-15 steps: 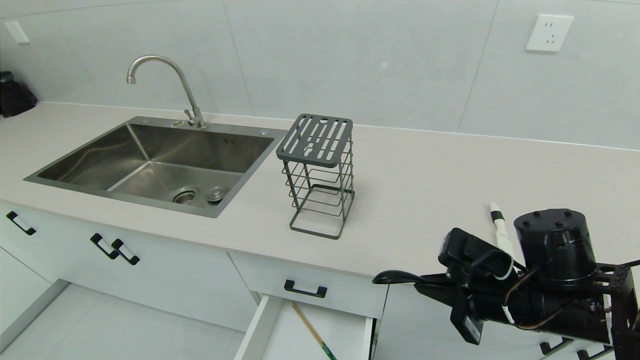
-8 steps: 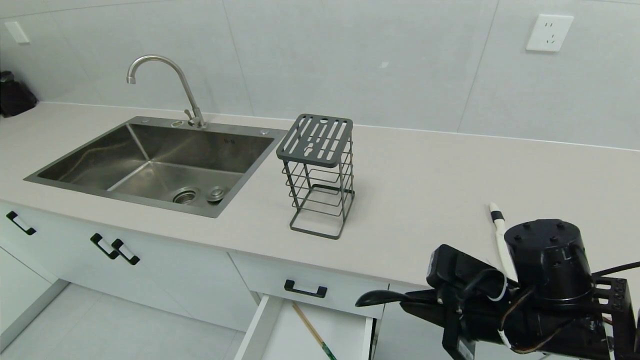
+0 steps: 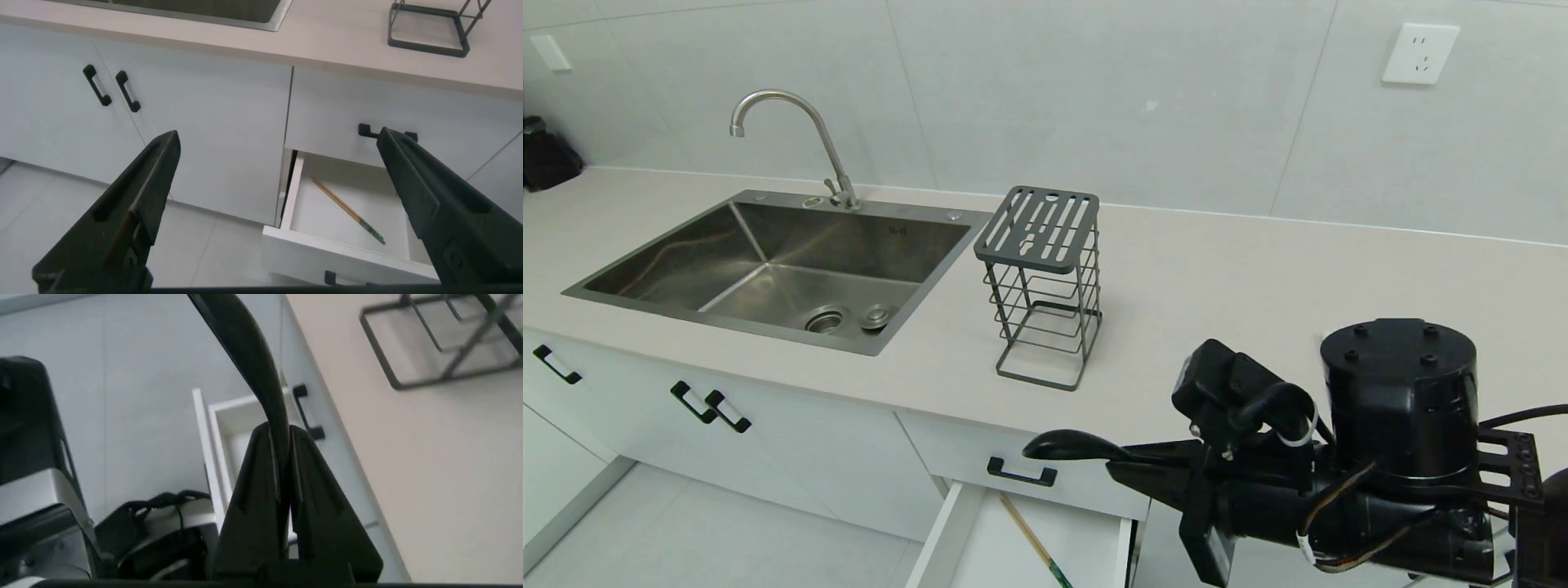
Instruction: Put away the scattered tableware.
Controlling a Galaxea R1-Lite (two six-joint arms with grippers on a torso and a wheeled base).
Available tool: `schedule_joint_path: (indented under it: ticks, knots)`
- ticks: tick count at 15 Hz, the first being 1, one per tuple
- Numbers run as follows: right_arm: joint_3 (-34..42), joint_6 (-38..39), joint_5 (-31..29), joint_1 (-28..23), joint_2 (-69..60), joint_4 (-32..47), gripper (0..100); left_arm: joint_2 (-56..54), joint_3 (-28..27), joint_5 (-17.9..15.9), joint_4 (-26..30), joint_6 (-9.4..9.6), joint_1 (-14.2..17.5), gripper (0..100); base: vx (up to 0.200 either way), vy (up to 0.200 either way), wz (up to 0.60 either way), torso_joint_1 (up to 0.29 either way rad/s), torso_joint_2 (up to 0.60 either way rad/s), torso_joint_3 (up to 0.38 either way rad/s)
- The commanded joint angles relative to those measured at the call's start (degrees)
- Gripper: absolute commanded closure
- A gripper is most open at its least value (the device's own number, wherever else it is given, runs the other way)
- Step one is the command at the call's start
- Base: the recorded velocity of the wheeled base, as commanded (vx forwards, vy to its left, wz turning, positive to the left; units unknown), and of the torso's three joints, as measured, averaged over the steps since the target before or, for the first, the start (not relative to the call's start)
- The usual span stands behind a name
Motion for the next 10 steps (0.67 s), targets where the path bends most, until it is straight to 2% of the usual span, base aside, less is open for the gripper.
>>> schedule_joint_path:
  ticks: [1, 5, 10]
  knots:
    - [-1.06, 0.11, 0.14, 2.42, 1.39, -0.62, 100, 0.00, 0.01, 0.02, -0.01, -0.02, 0.02, 0, 0.000, 0.000, 0.00, 0.000, 0.00, 0.000]
    - [-6.86, 6.79, 0.41, 5.59, 4.29, -0.62, 100, 0.00, 0.01, 0.02, -0.01, -0.02, 0.02, 0, 0.000, 0.000, 0.00, 0.000, 0.00, 0.000]
    - [-14.60, 1.78, 1.64, 5.85, 8.69, -0.62, 100, 0.00, 0.01, 0.02, -0.01, -0.02, 0.02, 0, 0.000, 0.000, 0.00, 0.000, 0.00, 0.000]
